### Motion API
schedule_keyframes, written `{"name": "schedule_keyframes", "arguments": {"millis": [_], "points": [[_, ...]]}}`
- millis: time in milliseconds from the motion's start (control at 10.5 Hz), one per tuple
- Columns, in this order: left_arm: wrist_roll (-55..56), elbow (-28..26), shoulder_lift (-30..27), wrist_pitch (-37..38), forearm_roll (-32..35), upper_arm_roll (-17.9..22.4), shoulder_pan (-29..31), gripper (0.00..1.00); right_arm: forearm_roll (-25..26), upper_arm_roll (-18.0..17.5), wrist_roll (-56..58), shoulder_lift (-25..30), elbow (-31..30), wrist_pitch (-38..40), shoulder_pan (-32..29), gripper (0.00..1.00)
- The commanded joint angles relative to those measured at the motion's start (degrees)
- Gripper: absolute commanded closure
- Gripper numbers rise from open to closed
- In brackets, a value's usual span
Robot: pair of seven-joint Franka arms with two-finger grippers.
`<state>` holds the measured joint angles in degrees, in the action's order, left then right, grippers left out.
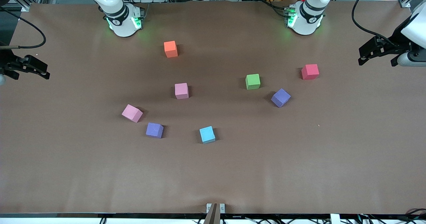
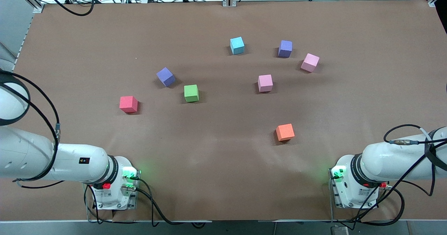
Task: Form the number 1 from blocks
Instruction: 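Reach the right gripper to a pink cube while the left gripper reaches a purple cube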
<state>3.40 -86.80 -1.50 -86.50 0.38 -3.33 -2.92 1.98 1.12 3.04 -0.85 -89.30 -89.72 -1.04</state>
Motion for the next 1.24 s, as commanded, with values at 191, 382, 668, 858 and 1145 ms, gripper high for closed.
{"name": "schedule_keyframes", "arguments": {"millis": [191,382,668,858,1145], "points": [[0.1,0.3,-0.4,1.1,-1.3,-0.3,0.5,0.00,0.1,-0.9,0.4,-0.5,1.1,0.8,-0.9,0.00],[0.5,0.1,0.3,1.1,-1.3,-0.4,0.3,0.00,0.0,-0.9,0.4,-0.7,1.1,0.7,-0.8,0.00],[0.9,-1.3,3.3,1.1,-1.3,-0.6,-0.3,0.00,-0.3,-0.9,0.5,-4.9,-0.1,-3.6,1.1,0.00],[1.7,-2.7,7.4,0.6,-2.1,-1.0,-2.0,0.00,-0.7,-0.9,0.6,-9.0,-1.4,-7.7,2.2,0.00],[9.2,-9.5,9.4,-6.4,-4.3,-2.6,-2.8,0.00,-4.6,-1.0,6.5,-15.2,-4.7,-14.6,4.5,0.00]]}}
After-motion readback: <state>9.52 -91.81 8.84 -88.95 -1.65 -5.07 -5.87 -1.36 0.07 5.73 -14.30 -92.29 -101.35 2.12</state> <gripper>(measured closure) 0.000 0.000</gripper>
